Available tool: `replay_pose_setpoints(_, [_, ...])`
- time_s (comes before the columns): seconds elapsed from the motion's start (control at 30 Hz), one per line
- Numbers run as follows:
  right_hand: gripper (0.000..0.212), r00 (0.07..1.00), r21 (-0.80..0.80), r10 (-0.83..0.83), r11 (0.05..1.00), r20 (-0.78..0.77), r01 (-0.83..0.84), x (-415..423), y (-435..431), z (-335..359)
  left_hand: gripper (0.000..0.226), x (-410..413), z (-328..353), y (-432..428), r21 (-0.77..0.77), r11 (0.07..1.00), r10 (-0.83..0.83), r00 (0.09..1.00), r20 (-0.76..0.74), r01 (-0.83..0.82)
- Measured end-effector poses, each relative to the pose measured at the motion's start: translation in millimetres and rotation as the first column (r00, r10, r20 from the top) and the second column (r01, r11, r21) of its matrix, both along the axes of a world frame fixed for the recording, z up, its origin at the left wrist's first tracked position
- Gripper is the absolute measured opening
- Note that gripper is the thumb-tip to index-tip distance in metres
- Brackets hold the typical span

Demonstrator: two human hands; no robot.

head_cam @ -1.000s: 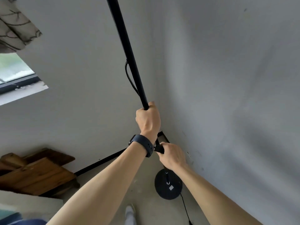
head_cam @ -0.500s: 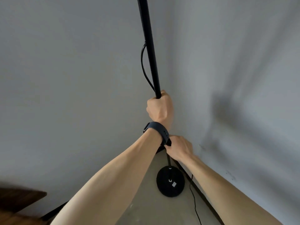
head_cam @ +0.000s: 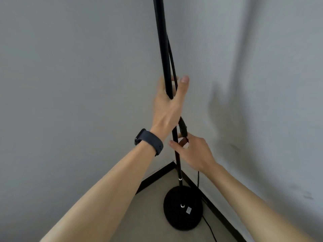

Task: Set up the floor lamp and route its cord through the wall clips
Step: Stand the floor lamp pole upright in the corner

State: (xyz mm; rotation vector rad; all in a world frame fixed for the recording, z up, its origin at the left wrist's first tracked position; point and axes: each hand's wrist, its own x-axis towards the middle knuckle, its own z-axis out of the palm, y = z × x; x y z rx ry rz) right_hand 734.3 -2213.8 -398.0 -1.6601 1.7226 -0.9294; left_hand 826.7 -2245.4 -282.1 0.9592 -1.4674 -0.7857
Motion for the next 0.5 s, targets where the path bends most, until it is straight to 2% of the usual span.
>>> replay_pose_setpoints(0.07, [0.046,1.0,0.023,0.0,1.0,-0.031,0.0,0,0,-36,0.03,5,-55,0,0.01,1.0,-0.024,0.999,0.04,0.023])
replay_pose_setpoints(0.17, [0.048,0.995,0.109,0.03,0.994,-0.095,-0.02,-4,-2,-102,0.043,12,-133,-5,0.108,0.993,-0.059,0.987,0.147,0.043])
replay_pose_setpoints(0.27, [0.044,0.989,0.209,0.093,0.976,-0.114,-0.068,-10,4,-175,0.036,20,-190,-8,0.158,0.984,-0.12,0.969,0.215,0.087])
replay_pose_setpoints(0.4, [0.03,0.991,0.21,0.017,0.978,-0.133,0.011,-11,3,-239,0.022,32,-216,-12,0.127,0.976,-0.211,0.918,0.337,0.178])
replay_pose_setpoints(0.5, [0.03,0.987,0.209,0.007,0.978,-0.163,0.027,-2,-7,-263,0.025,41,-212,-17,0.058,0.981,-0.188,0.853,0.487,0.184])
